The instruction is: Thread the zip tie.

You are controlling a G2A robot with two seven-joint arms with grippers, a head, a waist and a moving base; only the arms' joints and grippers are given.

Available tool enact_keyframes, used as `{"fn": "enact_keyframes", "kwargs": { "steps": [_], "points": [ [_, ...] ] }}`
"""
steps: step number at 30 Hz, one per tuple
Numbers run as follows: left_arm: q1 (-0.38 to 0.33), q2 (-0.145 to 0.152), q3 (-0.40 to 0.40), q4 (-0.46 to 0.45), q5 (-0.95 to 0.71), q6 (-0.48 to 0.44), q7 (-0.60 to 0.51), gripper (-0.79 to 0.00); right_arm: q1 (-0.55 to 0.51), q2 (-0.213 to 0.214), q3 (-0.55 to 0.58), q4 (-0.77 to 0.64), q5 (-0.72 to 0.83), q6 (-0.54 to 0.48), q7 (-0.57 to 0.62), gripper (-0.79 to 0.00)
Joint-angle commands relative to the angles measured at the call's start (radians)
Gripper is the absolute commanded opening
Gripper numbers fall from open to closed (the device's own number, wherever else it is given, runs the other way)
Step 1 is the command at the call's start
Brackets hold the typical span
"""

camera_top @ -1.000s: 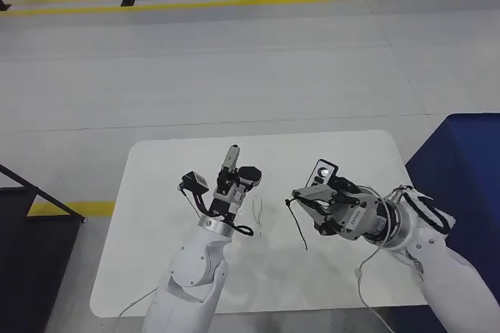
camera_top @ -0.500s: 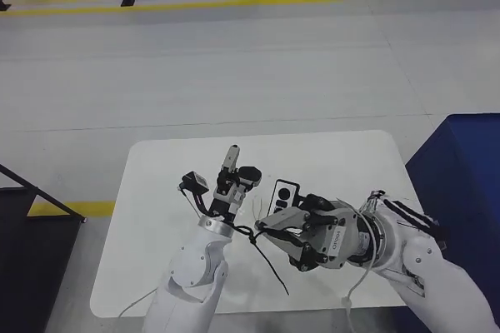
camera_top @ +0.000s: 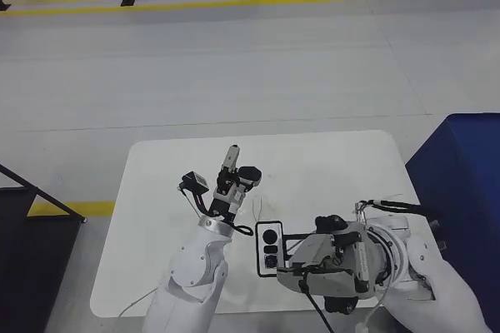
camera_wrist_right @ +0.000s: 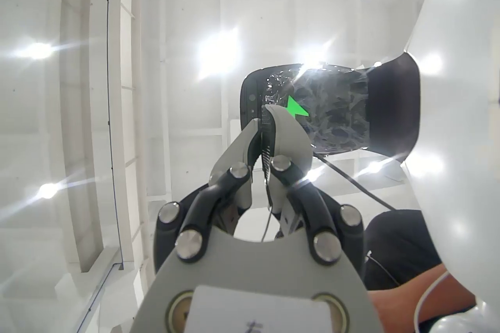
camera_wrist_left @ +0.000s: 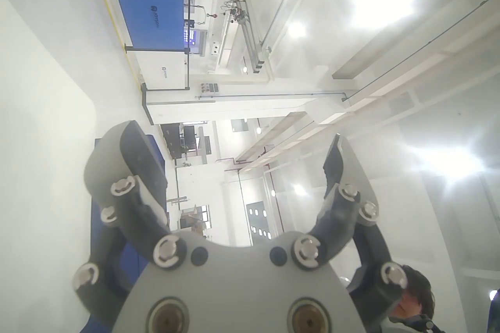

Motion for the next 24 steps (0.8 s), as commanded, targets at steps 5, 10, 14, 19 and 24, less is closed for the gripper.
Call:
{"fn": "enact_keyframes", "kwargs": {
  "steps": [5, 10, 14, 19, 24],
  "points": [
    [0.0, 0.0, 0.0, 0.0, 0.0, 0.0, 0.0, 0.0, -0.001, 0.0, 0.0, 0.0, -0.002, -0.001, 0.002, -0.785],
    [0.0, 0.0, 0.0, 0.0, 0.0, 0.0, 0.0, 0.0, 0.009, 0.003, 0.092, -0.023, -0.263, -0.07, -0.034, -0.785],
    [0.0, 0.0, 0.0, 0.0, 0.0, 0.0, 0.0, 0.0, -0.021, 0.004, 0.153, -0.041, -0.485, -0.084, 0.085, -0.785],
    [0.0, 0.0, 0.0, 0.0, 0.0, 0.0, 0.0, 0.0, -0.038, 0.004, 0.16, -0.039, -0.515, -0.059, 0.158, -0.785],
    [0.0, 0.0, 0.0, 0.0, 0.0, 0.0, 0.0, 0.0, -0.038, 0.004, 0.16, -0.039, -0.515, -0.059, 0.158, -0.785]
  ]
}}
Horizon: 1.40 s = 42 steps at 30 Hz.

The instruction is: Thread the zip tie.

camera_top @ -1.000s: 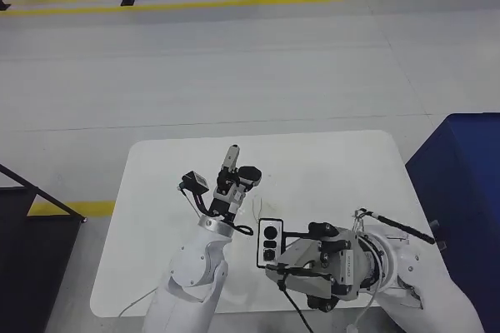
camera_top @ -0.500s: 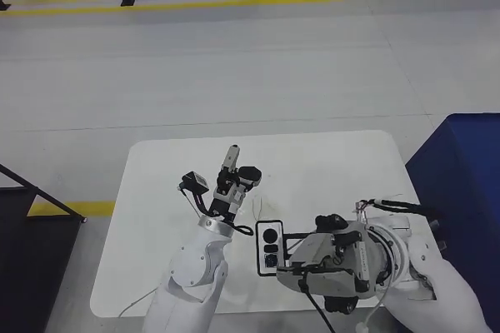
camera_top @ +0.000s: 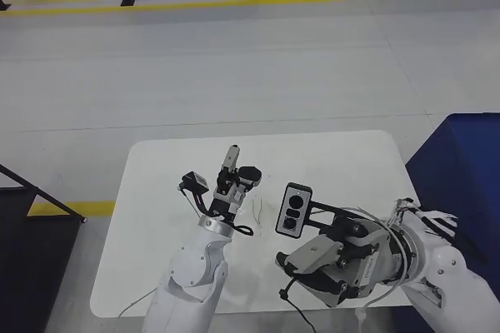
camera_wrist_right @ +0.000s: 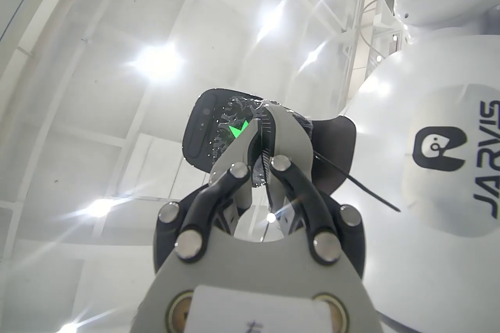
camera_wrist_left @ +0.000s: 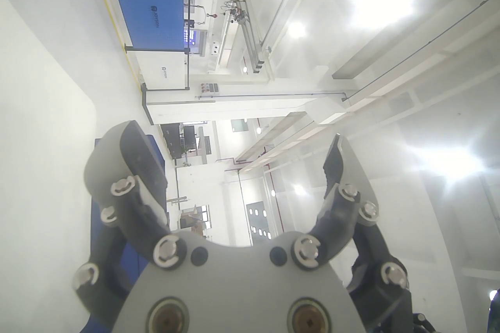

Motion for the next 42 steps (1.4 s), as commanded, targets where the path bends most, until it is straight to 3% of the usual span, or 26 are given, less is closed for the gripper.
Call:
{"fn": "enact_keyframes", "kwargs": {
  "steps": [1, 17, 20, 23, 27, 31, 37, 42],
  "points": [
    [0.0, 0.0, 0.0, 0.0, 0.0, 0.0, 0.0, 0.0, 0.0, 0.0, 0.0, 0.0, 0.0, 0.0, 0.0, -0.785],
    [0.0, 0.0, 0.0, 0.0, 0.0, 0.0, 0.0, 0.0, -0.034, -0.001, 0.034, -0.032, -0.104, -0.058, -0.045, -0.785],
    [0.0, 0.0, 0.0, 0.0, 0.0, 0.0, 0.0, 0.0, -0.035, 0.001, 0.091, -0.041, -0.175, -0.086, -0.086, -0.785],
    [0.0, 0.0, 0.0, 0.0, 0.0, 0.0, 0.0, 0.0, -0.05, 0.006, 0.201, -0.012, -0.15, -0.094, -0.1, -0.785],
    [0.0, 0.0, 0.0, 0.0, 0.0, 0.0, 0.0, 0.0, -0.082, 0.019, 0.366, 0.04, -0.156, -0.028, -0.169, -0.785],
    [0.0, 0.0, 0.0, 0.0, 0.0, 0.0, 0.0, 0.0, -0.095, 0.037, 0.463, 0.108, -0.295, 0.109, -0.289, -0.785],
    [-0.001, 0.003, -0.009, -0.007, 0.035, -0.008, 0.0, 0.0, -0.051, 0.05, 0.391, 0.263, -0.469, 0.245, -0.334, -0.785],
    [-0.022, 0.015, -0.07, -0.028, 0.306, -0.219, 0.097, 0.0, 0.023, 0.051, 0.264, 0.396, -0.577, 0.307, -0.346, -0.785]
  ]
}}
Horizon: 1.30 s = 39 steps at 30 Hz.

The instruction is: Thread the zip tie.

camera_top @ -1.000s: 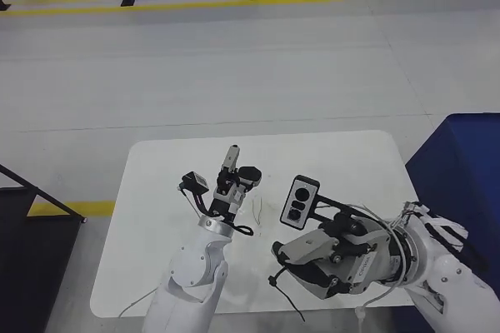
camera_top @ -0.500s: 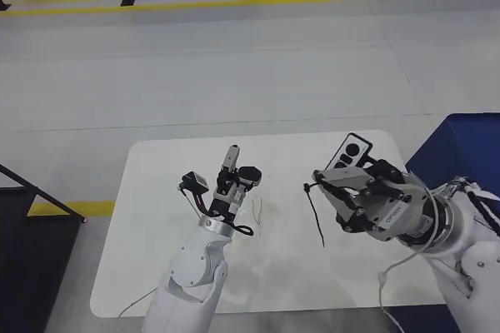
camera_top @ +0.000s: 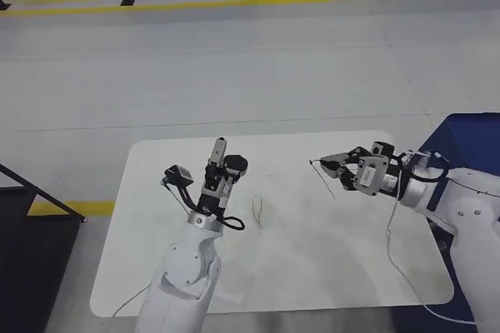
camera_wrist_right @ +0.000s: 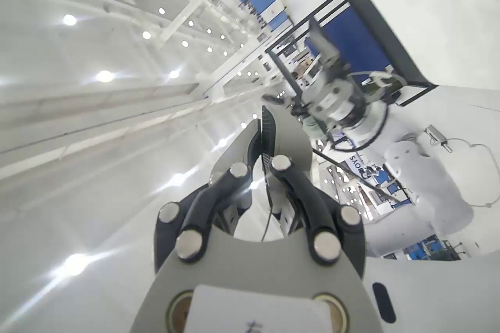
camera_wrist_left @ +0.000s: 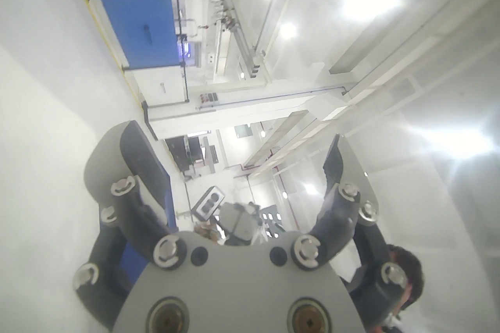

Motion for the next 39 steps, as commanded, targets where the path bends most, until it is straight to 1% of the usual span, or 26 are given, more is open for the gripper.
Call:
{"fn": "enact_keyframes", "kwargs": {
  "steps": [1, 3, 4, 6, 8, 10, 13, 17, 20, 21, 22, 23, 26, 30, 33, 35, 36, 37, 39],
  "points": [
    [-0.008, 0.005, -0.017, 0.01, 0.178, -0.107, 0.05, 0.0, 0.035, -0.002, -0.066, 0.048, -0.039, 0.019, 0.002, -0.785],
    [-0.009, 0.005, -0.015, 0.016, 0.231, -0.153, 0.092, 0.0, 0.078, -0.009, -0.131, 0.111, -0.047, 0.019, 0.011, -0.785],
    [-0.008, 0.004, -0.011, 0.016, 0.232, -0.166, 0.107, 0.0, 0.106, -0.012, -0.169, 0.135, -0.078, 0.019, -0.005, -0.785],
    [-0.008, 0.004, -0.011, 0.016, 0.232, -0.166, 0.107, 0.0, 0.158, -0.022, -0.249, 0.191, -0.106, 0.019, 0.001, -0.785],
    [-0.008, 0.004, -0.011, 0.016, 0.232, -0.166, 0.107, 0.0, 0.212, -0.038, -0.328, 0.263, -0.099, 0.012, 0.035, -0.785],
    [-0.008, 0.004, -0.011, 0.016, 0.232, -0.166, 0.107, 0.0, 0.263, -0.056, -0.405, 0.358, -0.102, -0.009, 0.064, -0.785],
    [-0.008, 0.004, -0.011, 0.016, 0.232, -0.166, 0.107, 0.0, 0.33, -0.084, -0.519, 0.472, -0.154, -0.051, 0.086, -0.785],
    [-0.008, 0.004, -0.011, 0.016, 0.232, -0.166, 0.107, 0.0, 0.402, -0.117, -0.621, 0.608, -0.2, -0.106, 0.127, -0.785],
    [-0.008, 0.004, -0.011, 0.016, 0.232, -0.166, 0.107, 0.0, 0.433, -0.139, -0.677, 0.669, -0.219, -0.144, 0.179, -0.785],
    [-0.008, 0.004, -0.011, 0.016, 0.232, -0.166, 0.107, 0.0, 0.441, -0.145, -0.695, 0.687, -0.236, -0.154, 0.189, -0.739],
    [-0.008, 0.004, -0.011, 0.016, 0.232, -0.166, 0.107, 0.0, 0.449, -0.15, -0.709, 0.702, -0.251, -0.169, 0.2, -0.739],
    [-0.008, 0.004, -0.011, 0.016, 0.232, -0.166, 0.107, 0.0, 0.455, -0.156, -0.722, 0.713, -0.26, -0.185, 0.219, -0.597],
    [-0.008, 0.004, -0.011, 0.016, 0.232, -0.166, 0.107, 0.0, 0.475, -0.17, -0.748, 0.752, -0.274, -0.21, 0.268, -0.619],
    [-0.008, 0.004, -0.011, 0.016, 0.232, -0.166, 0.107, 0.0, 0.488, -0.184, -0.757, 0.768, -0.272, -0.272, 0.339, -0.585],
    [-0.008, 0.004, -0.011, 0.016, 0.232, -0.166, 0.107, 0.0, 0.491, -0.189, -0.743, 0.769, -0.257, -0.318, 0.377, -0.563],
    [-0.008, 0.004, -0.011, 0.016, 0.232, -0.166, 0.107, 0.0, 0.49, -0.188, -0.724, 0.756, -0.237, -0.331, 0.421, -0.566],
    [-0.008, 0.004, -0.011, 0.016, 0.232, -0.166, 0.107, 0.0, 0.489, -0.186, -0.709, 0.744, -0.224, -0.339, 0.444, -0.631],
    [-0.008, 0.004, -0.011, 0.016, 0.232, -0.166, 0.107, 0.0, 0.485, -0.182, -0.691, 0.733, -0.219, -0.346, 0.457, -0.779],
    [-0.008, 0.004, -0.011, 0.016, 0.232, -0.166, 0.107, 0.0, 0.475, -0.168, -0.648, 0.687, -0.245, -0.376, 0.455, -0.785]
  ]
}}
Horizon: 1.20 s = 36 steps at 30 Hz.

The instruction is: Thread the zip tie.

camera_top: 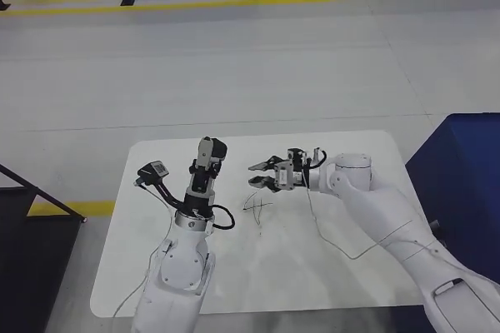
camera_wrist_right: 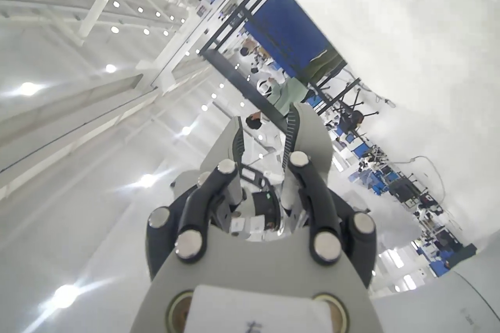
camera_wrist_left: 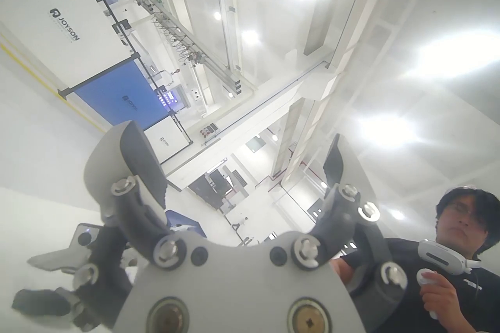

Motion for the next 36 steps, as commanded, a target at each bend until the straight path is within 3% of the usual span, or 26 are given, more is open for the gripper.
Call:
{"fn": "enact_keyframes", "kwargs": {
  "steps": [1, 6, 12, 16, 17, 18, 19, 20, 21, 28, 31, 34, 36],
  "points": [
    [0.0, 0.0, 0.0, 0.0, 0.0, 0.0, 0.0, 0.0, -0.019, 0.018, 0.05, -0.058, -0.046, -0.037, -0.002, -0.785],
    [0.0, 0.0, 0.0, 0.0, 0.0, 0.0, 0.0, 0.0, -0.138, 0.084, 0.241, -0.233, -0.131, -0.053, 0.036, -0.785],
    [0.0, 0.0, 0.0, 0.0, 0.0, 0.0, 0.0, 0.0, -0.343, 0.146, 0.574, -0.455, -0.024, 0.01, 0.04, -0.785],
    [0.0, 0.0, 0.0, 0.0, 0.0, 0.0, 0.0, 0.0, -0.453, 0.161, 0.704, -0.559, 0.021, 0.032, -0.012, -0.785],
    [0.0, 0.0, 0.0, 0.0, 0.0, 0.0, 0.0, 0.0, -0.481, 0.16, 0.735, -0.587, 0.066, 0.029, -0.041, -0.172],
    [0.0, 0.0, 0.0, 0.0, 0.0, 0.0, 0.0, 0.0, -0.503, 0.157, 0.75, -0.605, 0.121, 0.019, -0.066, 0.0],
    [0.0, 0.0, 0.0, 0.0, 0.0, 0.0, 0.0, 0.0, -0.503, 0.157, 0.75, -0.605, 0.121, 0.019, -0.066, 0.0],
    [0.0, 0.0, 0.0, 0.0, 0.0, 0.0, 0.0, -0.001, -0.497, 0.158, 0.745, -0.6, 0.096, 0.024, -0.059, -0.776],
    [0.0, 0.0, 0.0, 0.0, 0.0, 0.0, 0.0, 0.0, -0.506, 0.157, 0.751, -0.606, 0.13, 0.02, -0.07, -0.768],
    [0.0, 0.0, 0.0, 0.0, 0.0, 0.0, 0.0, 0.0, -0.502, 0.157, 0.75, -0.605, 0.12, 0.019, -0.066, -0.318],
    [0.0, 0.0, 0.0, 0.0, 0.0, 0.0, 0.0, -0.001, -0.503, 0.157, 0.75, -0.605, 0.121, 0.019, -0.066, -0.167],
    [0.0, 0.0, 0.0, 0.0, 0.0, 0.0, 0.0, 0.0, -0.503, 0.157, 0.75, -0.605, 0.121, 0.019, -0.066, -0.059],
    [0.0, 0.0, 0.0, 0.0, 0.0, 0.0, 0.0, -0.001, -0.503, 0.157, 0.75, -0.605, 0.121, 0.019, -0.066, -0.03]
  ]
}}
